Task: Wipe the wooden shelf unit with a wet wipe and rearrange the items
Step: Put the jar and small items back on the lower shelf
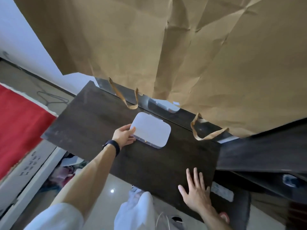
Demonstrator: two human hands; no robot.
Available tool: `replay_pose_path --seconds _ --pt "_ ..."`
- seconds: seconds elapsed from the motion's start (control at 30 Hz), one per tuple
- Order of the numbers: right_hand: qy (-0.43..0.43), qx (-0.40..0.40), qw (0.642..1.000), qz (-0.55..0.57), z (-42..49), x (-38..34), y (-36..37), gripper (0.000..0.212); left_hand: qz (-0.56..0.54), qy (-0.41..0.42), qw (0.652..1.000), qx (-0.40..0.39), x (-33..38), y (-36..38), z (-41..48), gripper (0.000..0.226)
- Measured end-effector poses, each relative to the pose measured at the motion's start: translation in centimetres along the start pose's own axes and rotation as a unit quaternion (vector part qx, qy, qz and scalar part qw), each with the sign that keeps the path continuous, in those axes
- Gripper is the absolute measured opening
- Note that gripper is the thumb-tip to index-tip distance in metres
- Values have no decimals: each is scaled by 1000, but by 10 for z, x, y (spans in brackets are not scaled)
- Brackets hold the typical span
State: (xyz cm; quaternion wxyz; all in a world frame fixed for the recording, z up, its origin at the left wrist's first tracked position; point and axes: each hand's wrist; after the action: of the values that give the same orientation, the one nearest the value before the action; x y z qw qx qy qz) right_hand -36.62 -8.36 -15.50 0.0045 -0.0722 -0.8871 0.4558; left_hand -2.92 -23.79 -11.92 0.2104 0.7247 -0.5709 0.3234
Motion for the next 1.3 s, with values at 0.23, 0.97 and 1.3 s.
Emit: replay_pose_path --seconds 0.23,0.97,1.3 --pt "21 -12 1000 20 -2 -5 2 84 -10 8 999 33 0 18 28 32" --pt "10 49 982 182 -12 13 -14 66 45 -10 992 115 -29 42 15 32" --pt "161 296 894 297 -71 187 -33 33 479 188 854 -77 -135 214 -118 24"
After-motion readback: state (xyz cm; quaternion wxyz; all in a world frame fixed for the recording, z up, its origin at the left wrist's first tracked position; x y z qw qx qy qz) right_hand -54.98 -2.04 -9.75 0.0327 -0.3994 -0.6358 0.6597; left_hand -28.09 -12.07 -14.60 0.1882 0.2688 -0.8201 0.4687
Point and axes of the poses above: each hand's wrist, its own z-axis towards the middle knuckle, its own y-axis out of the palm, x = y × z, and after that the axes turned 4 degrees about x, right-handed
